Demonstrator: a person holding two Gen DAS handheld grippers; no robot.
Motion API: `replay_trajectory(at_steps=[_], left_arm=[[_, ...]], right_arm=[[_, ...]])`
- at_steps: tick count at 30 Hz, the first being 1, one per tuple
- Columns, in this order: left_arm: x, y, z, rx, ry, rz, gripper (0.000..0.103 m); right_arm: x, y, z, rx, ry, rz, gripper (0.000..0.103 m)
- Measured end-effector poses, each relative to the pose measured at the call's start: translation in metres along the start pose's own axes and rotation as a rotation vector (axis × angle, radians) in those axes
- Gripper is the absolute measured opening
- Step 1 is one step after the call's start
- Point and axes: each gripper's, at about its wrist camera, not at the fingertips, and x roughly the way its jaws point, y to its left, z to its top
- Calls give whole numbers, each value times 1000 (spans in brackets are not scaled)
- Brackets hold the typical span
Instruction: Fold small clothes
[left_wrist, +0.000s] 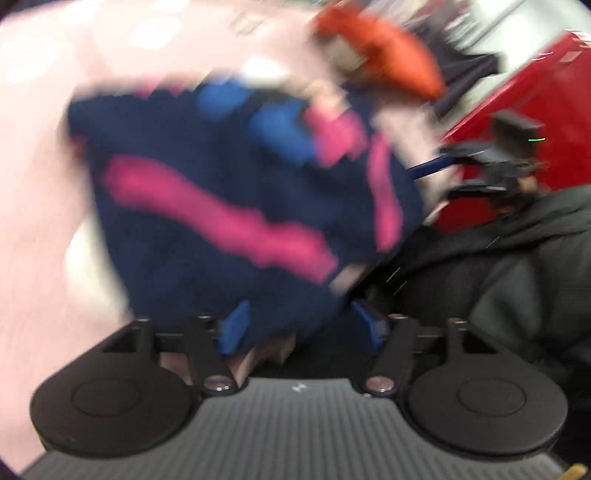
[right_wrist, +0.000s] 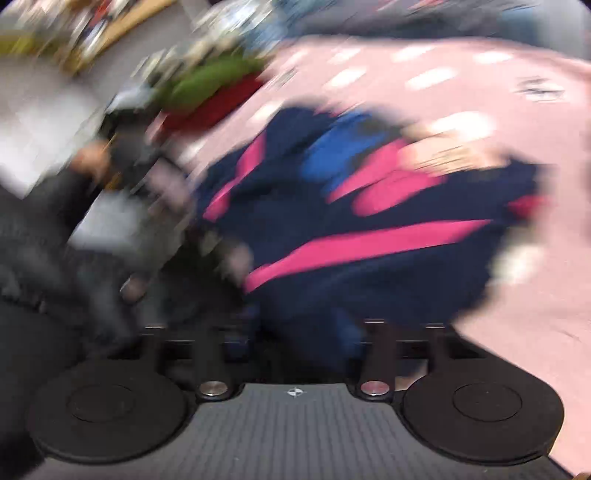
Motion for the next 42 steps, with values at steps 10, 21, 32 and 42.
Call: replay_trajectory(at_steps=[10, 21, 32, 42], left_arm=[[57, -20, 65, -52, -142, 146, 103], [2, 51, 16, -369, -220, 319, 103], [-82, 78, -20, -548, -378, 446, 103], [-21, 86, -36, -574, -291, 157, 103]], right_arm=[[-13, -67, -15, 389, -76, -126, 92], [16, -63, 25, 554, -293, -53, 26], [184, 86, 166, 252, -31, 241, 54], [95, 24, 92, 300, -212, -13, 103]])
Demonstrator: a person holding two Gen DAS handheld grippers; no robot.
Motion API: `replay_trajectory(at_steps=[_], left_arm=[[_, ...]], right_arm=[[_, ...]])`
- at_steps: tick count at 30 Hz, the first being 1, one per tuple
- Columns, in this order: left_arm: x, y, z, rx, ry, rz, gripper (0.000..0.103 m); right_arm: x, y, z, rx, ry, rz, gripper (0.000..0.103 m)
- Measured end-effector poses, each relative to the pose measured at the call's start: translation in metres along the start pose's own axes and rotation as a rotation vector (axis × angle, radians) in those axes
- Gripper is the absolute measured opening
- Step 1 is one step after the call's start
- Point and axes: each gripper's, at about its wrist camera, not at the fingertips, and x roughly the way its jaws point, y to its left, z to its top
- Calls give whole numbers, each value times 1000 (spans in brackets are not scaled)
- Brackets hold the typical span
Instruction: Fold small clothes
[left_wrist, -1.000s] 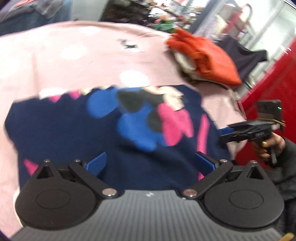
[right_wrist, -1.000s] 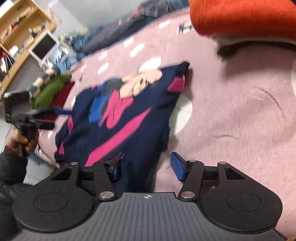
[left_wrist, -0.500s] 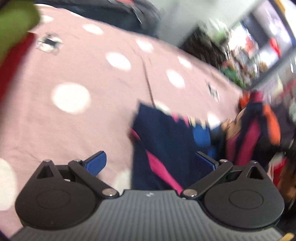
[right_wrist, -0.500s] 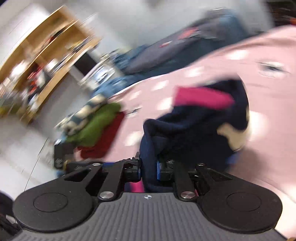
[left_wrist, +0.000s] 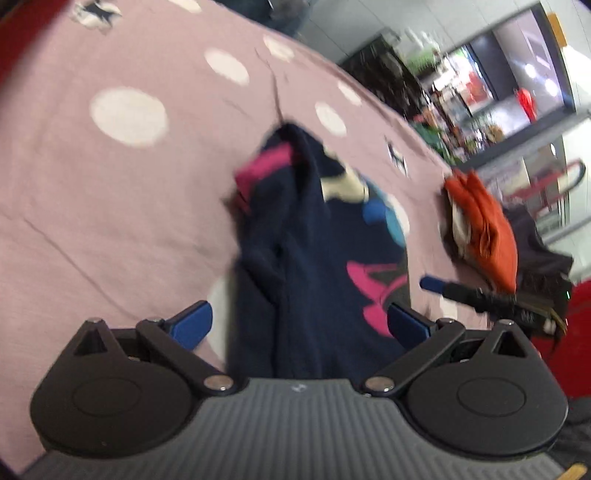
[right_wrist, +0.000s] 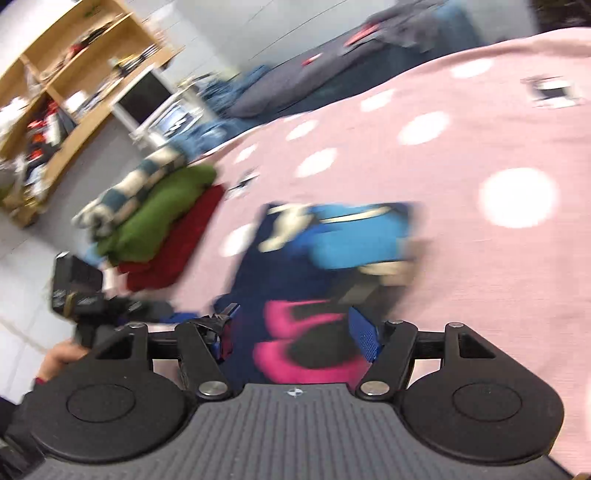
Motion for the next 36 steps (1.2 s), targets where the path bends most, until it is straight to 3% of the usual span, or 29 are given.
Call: replay_trajectory(at_steps=[2, 5, 6, 7, 8, 9, 11, 13, 15, 18, 21, 24, 25, 26, 27, 29, 30, 31, 32, 33, 34, 35, 36], left_arm=[[20, 1, -5, -4, 21, -24, 103], [29, -3, -7, 4, -35, -61, 102], [31, -3, -4, -19, -44, -82, 97], [36, -2, -3, -39, -48, -96, 72], [41, 0, -2, -65, -47, -82, 53], [46, -1, 0, -85, -47, -47, 23], [48, -4, 4, -80, -62, -47, 21], [30, -11, 12, -69, -117, -46, 19], [-15, -28, 24, -48, -236, -58, 19], [-116, -62, 45, 48, -453, 16, 21], [-219, -84, 64, 101, -640, 206, 32], [-289, -93, 85, 122, -734, 508, 51], [-303, -89, 94, 122, -739, 592, 68], [-311, -78, 107, 109, -718, 642, 78], [-312, -65, 120, 96, -685, 676, 96], [-297, -23, 146, 75, -604, 783, 101], [-284, 1, 155, 40, -562, 882, 96], [-280, 26, 159, -14, -547, 987, 92], [-271, 47, 160, -69, -515, 1031, 93], [-270, 64, 160, -115, -498, 981, 95], [-273, 74, 153, -174, -536, 881, 95], [-277, 78, 145, -224, -588, 803, 95], [-282, 78, 140, -237, -614, 761, 96]], right_arm=[[-1, -23, -6, 39, 22, 13, 103], [22, -42, -16, 127, 45, 50, 103], [31, -44, -18, 153, 42, 59, 102], [40, -47, -20, 168, 30, 101, 94], [44, -47, -19, 176, 18, 131, 78], [52, -44, -16, 184, 18, 120, 41], [58, -33, -6, 162, 2, 116, 32], [49, -8, 11, 84, -35, 144, 31], [39, 28, 35, -5, -66, 186, 30], [25, 94, 85, -98, -104, 317, 30], [27, 162, 147, -97, -93, 488, 31], [68, 225, 202, -46, -27, 607, 31], [89, 243, 218, -13, 4, 621, 33], [115, 259, 230, 28, 42, 619, 34], [141, 272, 239, 51, 96, 620, 34], [186, 289, 242, 68, 77, 540, 41], [205, 294, 237, 24, 55, 496, 52], [232, 300, 233, -47, 81, 460, 64], [261, 301, 227, -130, 140, 424, 65], [283, 298, 219, -194, 194, 341, 69], [296, 287, 210, -205, 221, 248, 74], [297, 274, 206, -150, 191, 247, 77], [293, 264, 204, -91, 162, 257, 91]])
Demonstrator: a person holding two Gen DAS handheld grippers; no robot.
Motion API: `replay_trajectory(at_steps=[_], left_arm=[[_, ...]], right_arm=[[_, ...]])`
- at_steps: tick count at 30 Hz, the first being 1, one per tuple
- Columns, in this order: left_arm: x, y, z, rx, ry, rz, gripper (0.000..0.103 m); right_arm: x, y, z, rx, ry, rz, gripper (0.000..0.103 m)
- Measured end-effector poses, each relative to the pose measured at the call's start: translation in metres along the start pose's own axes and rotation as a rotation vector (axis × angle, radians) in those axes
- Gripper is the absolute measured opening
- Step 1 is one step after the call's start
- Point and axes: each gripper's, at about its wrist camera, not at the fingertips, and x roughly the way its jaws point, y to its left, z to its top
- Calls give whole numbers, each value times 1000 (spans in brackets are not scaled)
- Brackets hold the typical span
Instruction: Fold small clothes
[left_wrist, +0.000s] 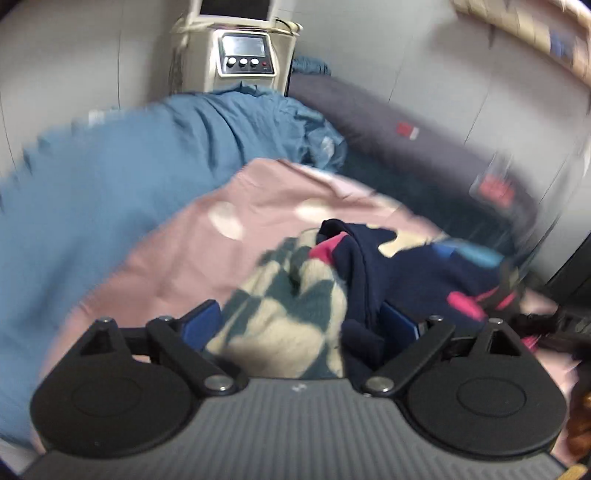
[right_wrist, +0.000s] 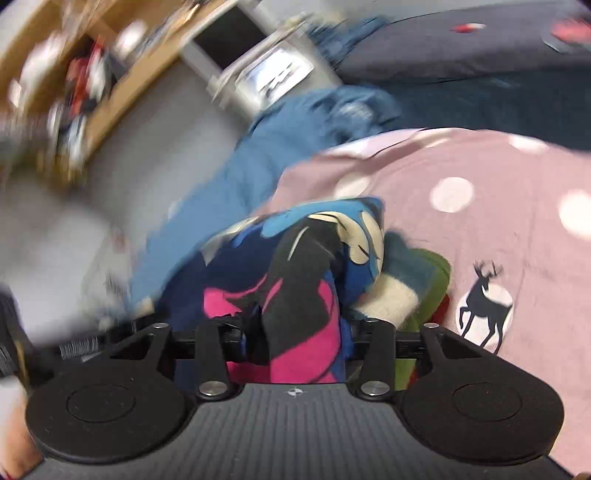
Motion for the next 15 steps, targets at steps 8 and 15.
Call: replay_trajectory(at_steps=[8, 15], left_arm=[[-64, -44, 19, 176, -17, 147, 103], [-99, -115, 27, 373, 33, 322, 103]], right_arm=[[-50, 15, 25, -70, -23, -82, 103], [-70, 119, 28, -677, 236, -153, 103]])
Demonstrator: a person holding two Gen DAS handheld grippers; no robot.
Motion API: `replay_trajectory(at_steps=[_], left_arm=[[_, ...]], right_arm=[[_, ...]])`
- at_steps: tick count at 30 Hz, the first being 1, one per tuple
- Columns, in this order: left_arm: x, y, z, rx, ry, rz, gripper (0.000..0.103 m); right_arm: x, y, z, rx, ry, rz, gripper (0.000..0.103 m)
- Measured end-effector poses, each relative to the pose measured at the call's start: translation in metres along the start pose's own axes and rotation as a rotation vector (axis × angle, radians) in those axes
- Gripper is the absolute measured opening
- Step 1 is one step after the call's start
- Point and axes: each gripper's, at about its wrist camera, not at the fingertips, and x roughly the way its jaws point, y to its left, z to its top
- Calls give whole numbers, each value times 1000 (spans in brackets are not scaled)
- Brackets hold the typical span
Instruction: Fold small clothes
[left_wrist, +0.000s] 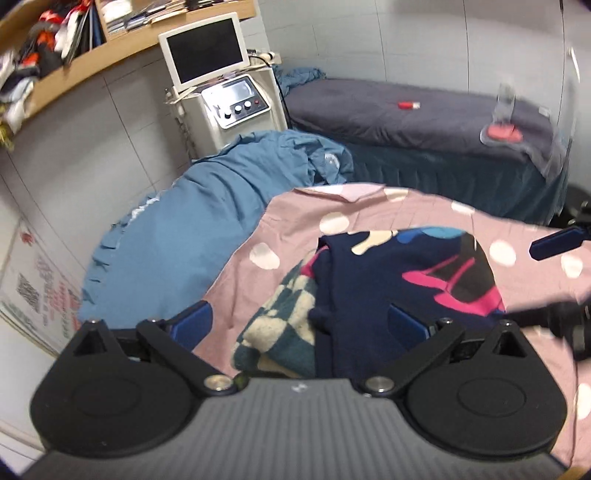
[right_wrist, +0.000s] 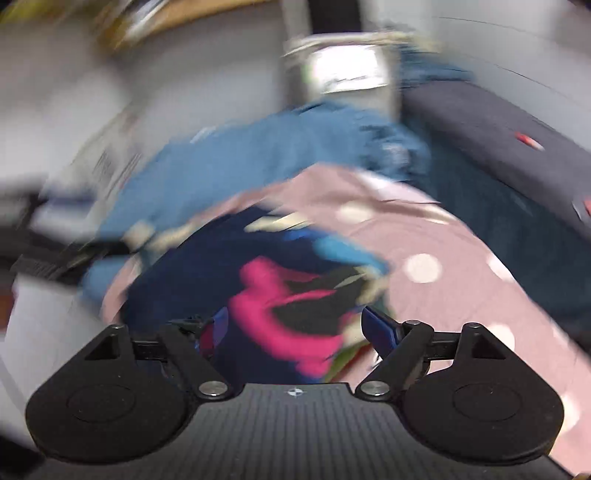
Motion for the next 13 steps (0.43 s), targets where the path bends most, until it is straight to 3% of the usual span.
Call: replay_trajectory(at_steps=[2, 6, 13], left_arm=[[1, -13, 3, 38, 50, 12, 103], [-4, -31, -2, 103, 48, 28, 103], [-8, -30, -9, 105, -27, 43, 103]], right_arm=[[-8, 22, 4, -92, 42, 10, 103], [-12, 47, 3, -201, 100, 6, 103], [-13, 47, -1, -181, 128, -51, 103]])
